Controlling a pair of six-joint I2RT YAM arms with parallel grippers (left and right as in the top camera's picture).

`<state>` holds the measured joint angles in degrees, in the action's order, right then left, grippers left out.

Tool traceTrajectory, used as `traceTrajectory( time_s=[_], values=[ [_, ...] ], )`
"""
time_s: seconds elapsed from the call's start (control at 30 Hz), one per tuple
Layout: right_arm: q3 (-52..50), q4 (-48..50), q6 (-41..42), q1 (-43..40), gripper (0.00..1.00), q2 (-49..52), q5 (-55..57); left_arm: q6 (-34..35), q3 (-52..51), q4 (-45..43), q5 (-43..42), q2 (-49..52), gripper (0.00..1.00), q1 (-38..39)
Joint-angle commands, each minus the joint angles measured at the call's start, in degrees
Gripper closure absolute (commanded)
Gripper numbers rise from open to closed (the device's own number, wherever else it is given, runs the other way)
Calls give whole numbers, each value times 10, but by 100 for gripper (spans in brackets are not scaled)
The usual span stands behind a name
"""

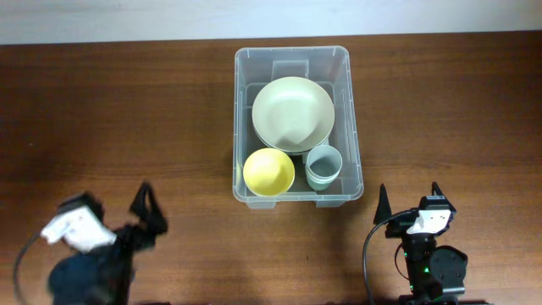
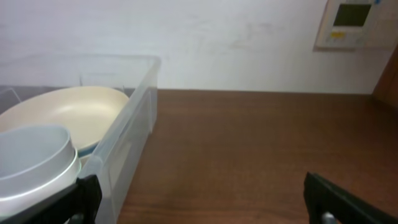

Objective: Pack container

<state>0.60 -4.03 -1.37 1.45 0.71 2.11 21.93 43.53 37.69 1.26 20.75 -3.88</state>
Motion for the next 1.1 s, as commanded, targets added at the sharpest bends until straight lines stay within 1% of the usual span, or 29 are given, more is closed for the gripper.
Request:
traceTrajectory(
  time_s=[0.0,0.03,0.13,0.37,0.47,0.57,0.63,0.7,0.8,0.9,1.07],
  values=[
    [-3,-3,1,-3,1,-5,9,-1,-138,-165,-29,-19,0,1],
    [-3,-3,1,-3,1,-5,9,-1,-187,-230,-39,-29,0,1],
    [-3,-3,1,-3,1,-5,9,-1,-256,-298,-55,-58,0,1],
    [-3,-3,1,-3,1,-5,9,-1,-343,-315,-54,-128,0,1],
    [-3,-3,1,-3,1,-5,9,-1,-383,-343,-53,-151,0,1],
    [-3,-3,1,-3,1,-5,9,-1,-415,-372,-41,-170,0,1],
    [-3,-3,1,-3,1,-5,9,-2,-422,-372,-27,-174,0,1],
    [-3,-3,1,-3,1,-5,9,-12,-428,-372,-8,-176,0,1],
    [-3,-3,1,-3,1,-5,9,-70,-430,-366,-4,-176,0,1],
    [-3,-3,1,-3,1,-5,9,-104,-430,-363,-4,-176,0,1],
    [-3,-3,1,-3,1,-5,9,-113,-430,-348,-4,-176,0,1]
  ],
)
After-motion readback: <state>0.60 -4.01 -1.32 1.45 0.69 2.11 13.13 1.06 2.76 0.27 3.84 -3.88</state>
